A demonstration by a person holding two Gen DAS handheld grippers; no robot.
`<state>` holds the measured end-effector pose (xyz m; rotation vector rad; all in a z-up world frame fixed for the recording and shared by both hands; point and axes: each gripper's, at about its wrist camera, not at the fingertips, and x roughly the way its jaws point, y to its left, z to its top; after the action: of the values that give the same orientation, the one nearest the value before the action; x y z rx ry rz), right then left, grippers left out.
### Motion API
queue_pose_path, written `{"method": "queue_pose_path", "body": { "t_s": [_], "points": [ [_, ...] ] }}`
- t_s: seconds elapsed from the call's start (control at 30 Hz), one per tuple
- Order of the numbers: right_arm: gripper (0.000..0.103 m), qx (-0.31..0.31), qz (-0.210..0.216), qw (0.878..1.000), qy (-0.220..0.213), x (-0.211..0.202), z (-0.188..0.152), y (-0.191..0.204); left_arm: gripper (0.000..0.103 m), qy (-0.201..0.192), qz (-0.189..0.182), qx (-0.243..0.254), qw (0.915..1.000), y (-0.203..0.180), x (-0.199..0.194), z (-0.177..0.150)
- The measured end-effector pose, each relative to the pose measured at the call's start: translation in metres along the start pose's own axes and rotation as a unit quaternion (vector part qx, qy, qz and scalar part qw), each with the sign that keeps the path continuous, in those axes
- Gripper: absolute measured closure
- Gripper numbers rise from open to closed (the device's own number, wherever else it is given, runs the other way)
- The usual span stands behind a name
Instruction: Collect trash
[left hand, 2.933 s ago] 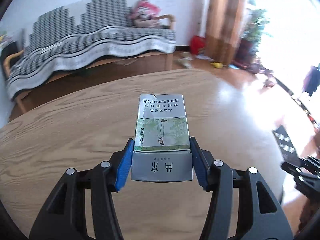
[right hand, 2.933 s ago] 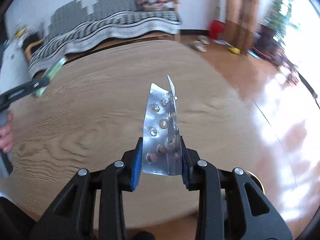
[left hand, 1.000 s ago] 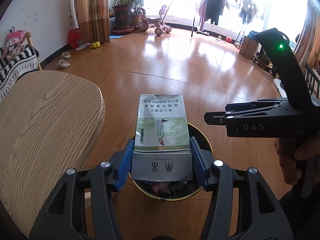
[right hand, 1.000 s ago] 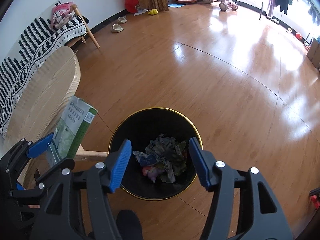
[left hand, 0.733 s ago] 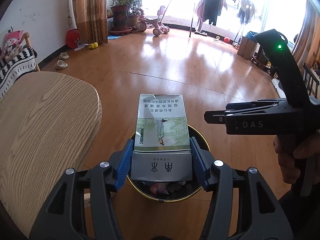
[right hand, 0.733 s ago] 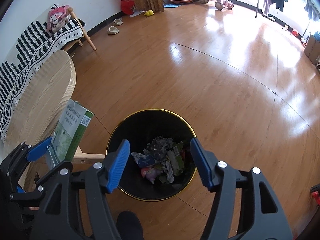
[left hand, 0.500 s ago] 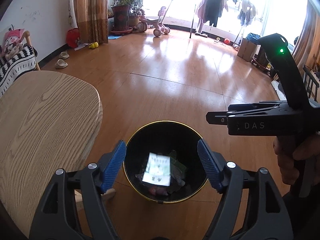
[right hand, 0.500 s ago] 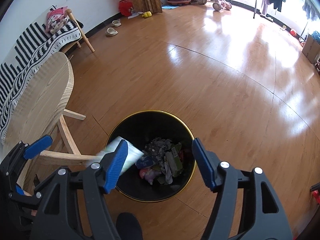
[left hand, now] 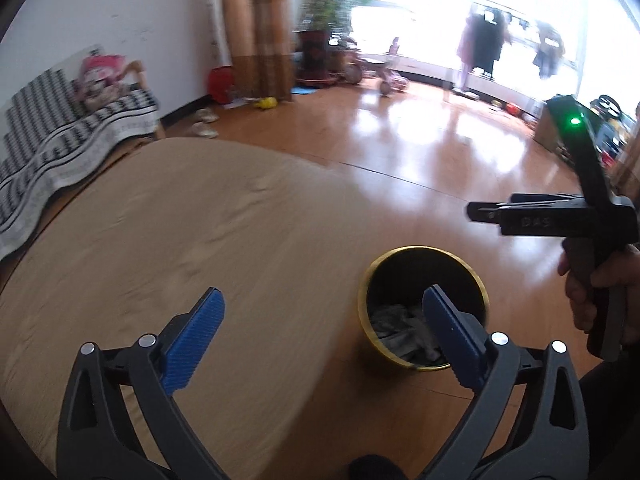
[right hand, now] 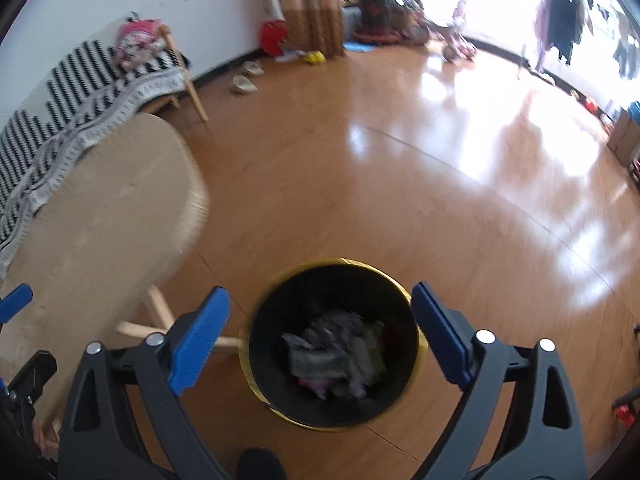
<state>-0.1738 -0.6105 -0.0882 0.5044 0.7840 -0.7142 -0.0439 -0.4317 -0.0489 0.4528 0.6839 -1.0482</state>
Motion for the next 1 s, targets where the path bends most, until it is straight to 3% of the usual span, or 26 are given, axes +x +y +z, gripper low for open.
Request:
{"method": "queue_pose_path", "body": {
  "t_s": [0.1, 0.2, 0.37, 0.53, 0.67, 0.8, 1.0],
  "points": [
    [0.01, -0.035, 0.028, 0.999, -0.022, -0.008, 0.007, 0.053, 0.007, -0.001, 0.059, -0.031, 0.9977, 0.046, -0.028, -0.014],
    [0.009, -0.079, 0.06, 0.994, -0.034, -0.013, 0.01, 0.115, 0.007, 0.003, 0.124, -0.068, 0.99, 0.097, -0.06, -0.033],
    [0.009, -0.146, 0.118, 0.982, -0.035, -0.017, -0.002, 0.219, 0.007, 0.019, 0.213, -0.145, 0.966, 0.175, -0.115, -0.076],
    [0.009, -0.207, 0.169, 0.963, -0.033, -0.023, -0.024, 0.322, 0.007, 0.015, 0.29, -0.198, 0.9364, 0.234, -0.173, -0.119],
    [0.009, -0.247, 0.202, 0.947, -0.03, -0.032, -0.044, 0.385, 0.007, 0.014, 0.334, -0.219, 0.9165, 0.262, -0.209, -0.153],
    [0.009, -0.283, 0.228, 0.931, -0.021, -0.04, -0.067, 0.438, 0.007, 0.017, 0.357, -0.24, 0.9027, 0.281, -0.238, -0.18],
    [0.009, -0.318, 0.242, 0.916, -0.019, -0.051, -0.099, 0.487, 0.007, 0.018, 0.367, -0.269, 0.8902, 0.304, -0.257, -0.207]
  ]
}}
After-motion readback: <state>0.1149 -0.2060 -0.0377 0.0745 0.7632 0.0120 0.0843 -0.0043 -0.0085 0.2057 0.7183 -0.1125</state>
